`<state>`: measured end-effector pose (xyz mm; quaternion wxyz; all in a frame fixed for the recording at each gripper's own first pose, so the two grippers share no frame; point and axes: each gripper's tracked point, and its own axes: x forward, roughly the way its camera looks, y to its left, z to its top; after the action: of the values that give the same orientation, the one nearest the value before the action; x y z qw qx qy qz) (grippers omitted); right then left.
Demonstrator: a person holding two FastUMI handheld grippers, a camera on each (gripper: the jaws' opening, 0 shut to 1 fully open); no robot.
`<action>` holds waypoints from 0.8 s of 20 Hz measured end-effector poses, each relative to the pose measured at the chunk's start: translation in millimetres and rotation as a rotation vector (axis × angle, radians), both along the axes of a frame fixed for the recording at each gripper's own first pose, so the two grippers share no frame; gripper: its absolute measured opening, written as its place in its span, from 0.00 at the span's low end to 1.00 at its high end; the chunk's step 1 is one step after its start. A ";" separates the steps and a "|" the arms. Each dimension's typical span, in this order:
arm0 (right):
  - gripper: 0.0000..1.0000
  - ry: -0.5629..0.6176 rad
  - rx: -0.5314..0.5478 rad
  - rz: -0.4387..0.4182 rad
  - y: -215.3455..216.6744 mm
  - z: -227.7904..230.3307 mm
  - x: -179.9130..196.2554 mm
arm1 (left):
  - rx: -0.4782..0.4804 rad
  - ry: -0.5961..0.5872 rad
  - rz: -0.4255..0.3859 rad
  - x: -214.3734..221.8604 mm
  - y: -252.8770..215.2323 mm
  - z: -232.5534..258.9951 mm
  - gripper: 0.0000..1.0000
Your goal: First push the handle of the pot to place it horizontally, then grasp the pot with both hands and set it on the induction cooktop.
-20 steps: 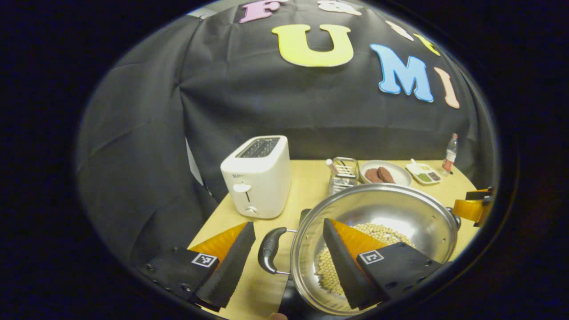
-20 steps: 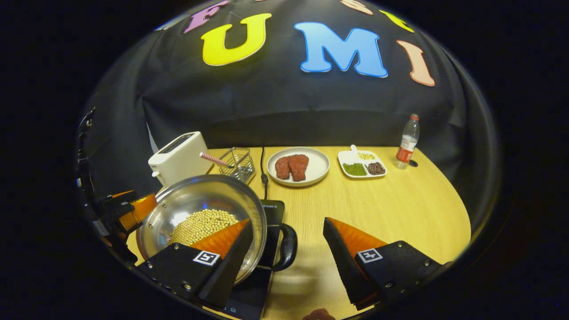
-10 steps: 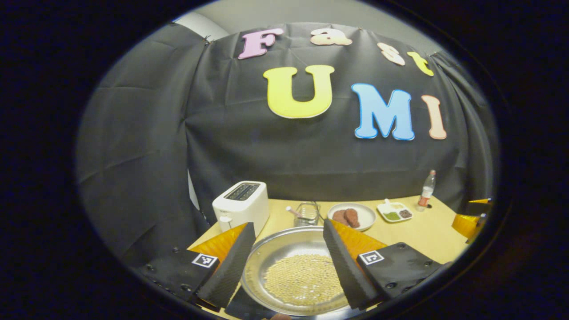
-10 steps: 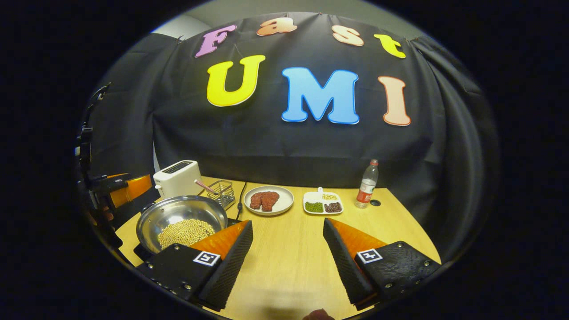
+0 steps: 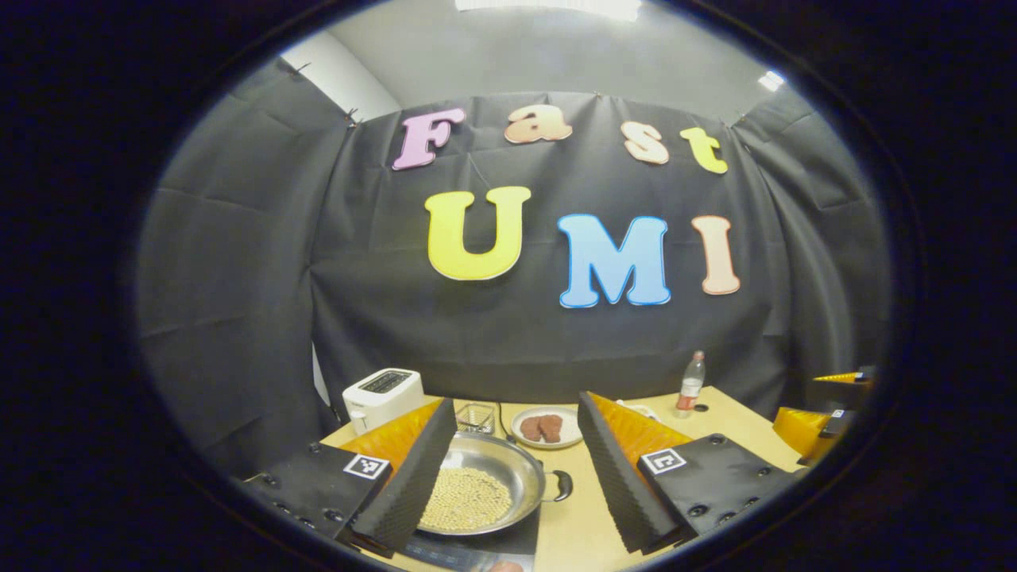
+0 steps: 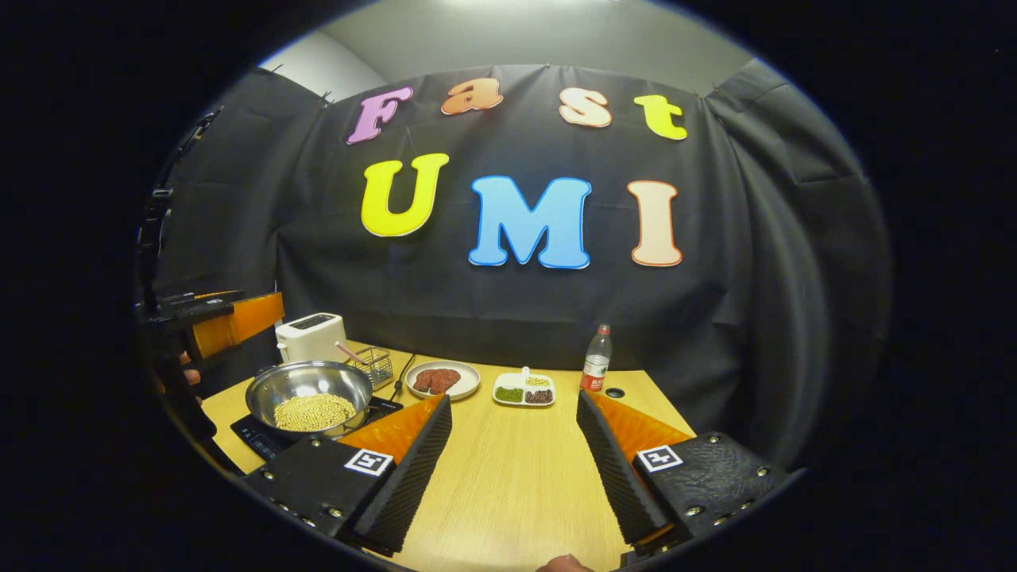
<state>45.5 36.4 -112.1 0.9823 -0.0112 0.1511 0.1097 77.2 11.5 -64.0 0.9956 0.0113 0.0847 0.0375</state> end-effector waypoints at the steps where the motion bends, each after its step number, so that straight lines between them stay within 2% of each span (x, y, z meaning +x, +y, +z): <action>1: 0.96 -0.015 0.005 -0.003 -1.0 6.8 -5.8 | -0.004 -0.007 -0.003 -8.9 -8.2 4.5 1.00; 7: 0.96 -0.104 0.053 -0.031 -16.1 44.6 -31.5 | 0.024 -0.073 -0.029 -42.5 -19.3 47.5 1.00; 10: 0.96 -0.146 0.050 -0.057 -18.5 61.5 -40.9 | 0.033 -0.102 -0.031 -55.2 -11.1 63.4 0.94; 11: 0.96 -0.159 0.050 -0.053 -20.5 66.0 -43.8 | 0.034 -0.110 -0.028 -59.4 -4.9 67.0 1.00; 12: 0.96 -0.175 0.046 -0.048 -17.3 70.5 -47.2 | 0.038 -0.118 -0.022 -62.5 0.1 70.5 0.94; 14: 0.96 -0.184 0.034 -0.052 -15.1 73.1 -52.2 | 0.048 -0.127 -0.016 -70.4 8.1 74.1 0.99; 16: 0.96 -0.184 0.045 -0.042 -6.2 75.0 -56.6 | 0.047 -0.137 -0.006 -74.8 15.1 77.4 0.99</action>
<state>-11.2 30.2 -37.2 0.9942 0.0042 0.0578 0.0910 2.4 26.6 13.4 0.9987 0.0325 0.0154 0.0372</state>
